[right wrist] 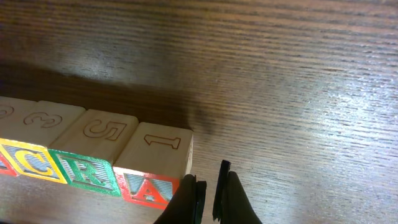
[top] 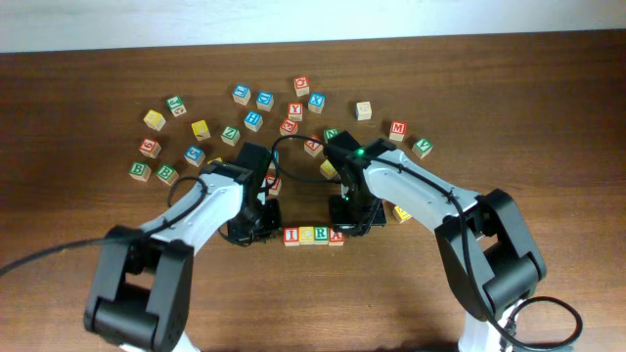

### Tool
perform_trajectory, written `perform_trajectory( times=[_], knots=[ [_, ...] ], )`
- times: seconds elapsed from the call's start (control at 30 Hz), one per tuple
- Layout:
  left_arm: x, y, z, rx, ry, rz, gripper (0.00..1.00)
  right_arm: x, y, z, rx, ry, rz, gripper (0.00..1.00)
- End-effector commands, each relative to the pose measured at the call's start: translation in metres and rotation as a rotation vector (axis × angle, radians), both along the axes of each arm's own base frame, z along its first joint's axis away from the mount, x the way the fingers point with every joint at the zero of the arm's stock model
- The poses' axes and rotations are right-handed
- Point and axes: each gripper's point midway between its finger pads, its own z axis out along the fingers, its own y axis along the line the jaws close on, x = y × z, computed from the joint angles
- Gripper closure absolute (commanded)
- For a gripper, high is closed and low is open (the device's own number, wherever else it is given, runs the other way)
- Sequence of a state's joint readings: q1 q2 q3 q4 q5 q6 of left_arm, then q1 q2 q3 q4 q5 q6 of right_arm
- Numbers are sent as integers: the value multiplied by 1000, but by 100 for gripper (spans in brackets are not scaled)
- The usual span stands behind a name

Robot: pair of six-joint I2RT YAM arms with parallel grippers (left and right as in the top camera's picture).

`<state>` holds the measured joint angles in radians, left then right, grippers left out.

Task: Spell out ICRA

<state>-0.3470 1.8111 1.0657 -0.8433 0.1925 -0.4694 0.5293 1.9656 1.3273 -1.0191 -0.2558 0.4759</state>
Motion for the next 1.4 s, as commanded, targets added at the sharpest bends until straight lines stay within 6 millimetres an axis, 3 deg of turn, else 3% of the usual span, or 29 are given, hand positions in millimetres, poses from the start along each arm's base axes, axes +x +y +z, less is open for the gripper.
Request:
perform_trajectory(
  times=[0.0, 0.13, 0.27, 0.43, 0.57, 0.8, 1.37],
  knots=[
    [-10, -11, -17, -37, 62, -23, 92, -1, 0, -3, -1, 5, -10, 96],
    [-8, -33, -18, -106, 38, -90, 94, 2, 3, -4, 7, -9, -13, 96],
    [-8, -36, -18, -108, 31, -102, 94, 6, 4, -4, 12, -20, -26, 96],
    [-7, -33, -19, -85, 24, -103, 93, 5, 4, -4, 11, -18, -28, 96],
    [-7, -7, -23, 46, 22, -98, 100, 4, 3, -4, 5, -10, -29, 96],
    [-4, 16, -15, 59, 56, -26, 100, 0, 0, -3, -4, 7, -39, 96],
    [-4, 0, -7, -37, 60, -19, 96, -2, 7, -4, -8, 4, -54, 96]
  ],
)
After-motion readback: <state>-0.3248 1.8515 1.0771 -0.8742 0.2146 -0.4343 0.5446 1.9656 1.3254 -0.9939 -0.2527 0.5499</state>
